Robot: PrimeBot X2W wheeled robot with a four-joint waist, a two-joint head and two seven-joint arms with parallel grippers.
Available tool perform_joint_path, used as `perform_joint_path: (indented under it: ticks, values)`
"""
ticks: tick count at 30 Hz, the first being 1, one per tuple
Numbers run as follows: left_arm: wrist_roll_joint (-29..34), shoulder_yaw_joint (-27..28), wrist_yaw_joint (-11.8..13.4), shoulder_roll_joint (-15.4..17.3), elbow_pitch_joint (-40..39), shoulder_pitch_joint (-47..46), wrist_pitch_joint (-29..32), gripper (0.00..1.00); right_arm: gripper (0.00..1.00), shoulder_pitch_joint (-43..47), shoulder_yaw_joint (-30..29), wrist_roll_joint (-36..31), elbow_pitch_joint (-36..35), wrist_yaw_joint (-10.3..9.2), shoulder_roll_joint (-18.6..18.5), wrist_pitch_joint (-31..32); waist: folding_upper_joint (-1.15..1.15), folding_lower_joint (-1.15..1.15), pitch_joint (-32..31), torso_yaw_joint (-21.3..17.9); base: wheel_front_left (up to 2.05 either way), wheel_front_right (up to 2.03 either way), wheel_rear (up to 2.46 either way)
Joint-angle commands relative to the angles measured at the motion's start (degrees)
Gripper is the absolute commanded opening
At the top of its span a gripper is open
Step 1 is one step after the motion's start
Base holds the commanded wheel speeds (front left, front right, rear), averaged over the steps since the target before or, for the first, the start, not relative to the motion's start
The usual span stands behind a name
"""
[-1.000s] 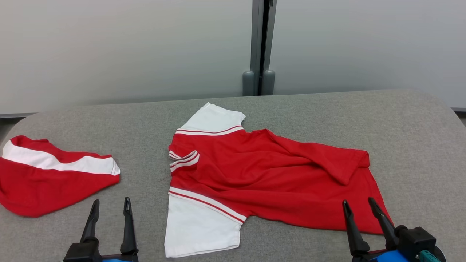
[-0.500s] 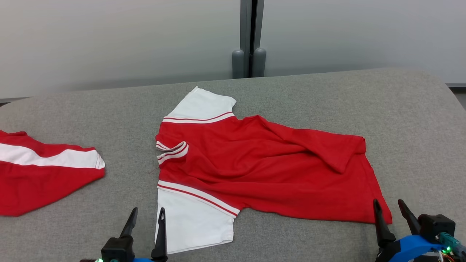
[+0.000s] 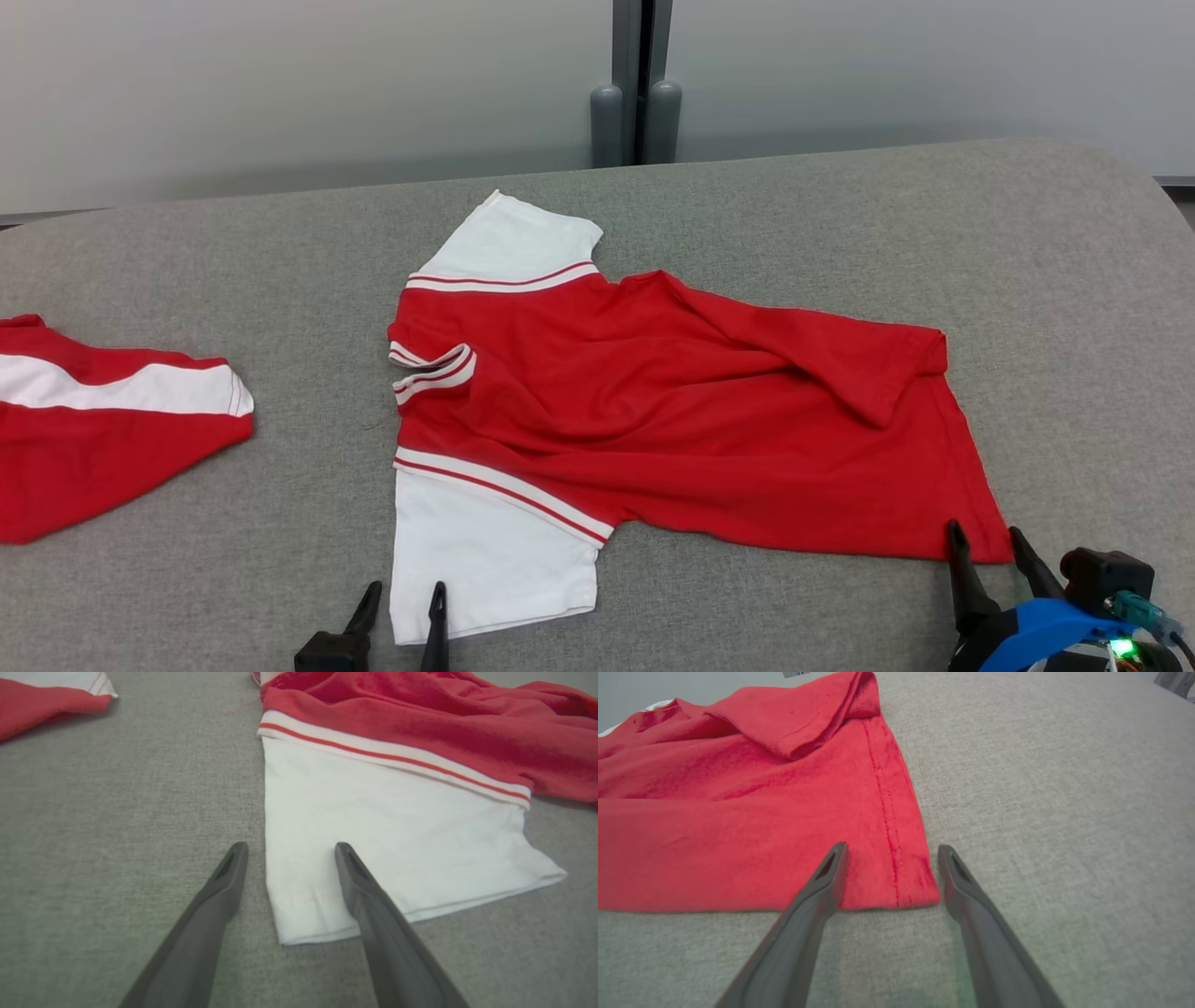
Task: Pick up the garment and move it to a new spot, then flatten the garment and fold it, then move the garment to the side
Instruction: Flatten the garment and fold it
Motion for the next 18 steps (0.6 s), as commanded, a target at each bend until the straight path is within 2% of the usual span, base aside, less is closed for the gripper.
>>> perform_joint_path:
  ticks: [1, 14, 15, 16, 17, 18]
  values:
    - [-0.38, -0.50, -0.05, 0.01, 0.57, -0.87, 0.05, 1.00, 1.00, -1.03, 0.09, 0.81, 0.36, 0.01, 0.01, -0.19, -0.01, -0.01, 0.13, 0.08, 0.00, 0.00, 0.00]
    - [-3.68, -5.21, -1.02, -0.25, 6.51, -1.83, 0.49, 1.00, 1.00, -2.34, 2.42, 3.70, 4.79, 0.02, 0.27, -0.04, -0.01, -0.01, 0.39, -0.02, 0.00, 0.00, 0.00]
    - [-4.16, -5.51, -1.24, -0.26, 6.99, -2.01, 0.50, 1.00, 0.62, -2.55, 2.86, 4.03, 4.90, 0.02, 0.37, -0.03, -0.01, -0.01, 0.42, -0.02, 0.00, 0.00, 0.00]
    - [-4.59, -5.77, -1.37, -0.26, 7.55, -2.20, 0.52, 0.99, 0.30, -2.73, 3.18, 4.28, 5.00, 0.03, 0.42, 0.01, -0.01, -0.01, 0.42, -0.03, 0.00, 0.00, 0.00]
    - [-4.94, -5.98, -1.34, -0.28, 7.88, -2.43, 0.53, 0.59, 0.00, -2.83, 3.62, 4.67, 4.92, 0.03, 0.49, 0.01, -0.01, -0.01, 0.38, -0.04, 0.00, 0.00, 0.00]
    - [-5.25, -6.20, -1.41, -0.30, 8.15, -2.63, 0.54, 0.27, 0.00, -2.89, 4.02, 5.03, 4.56, 0.03, 0.61, 0.00, -0.01, -0.01, 0.33, -0.06, 0.00, 0.00, 0.00]
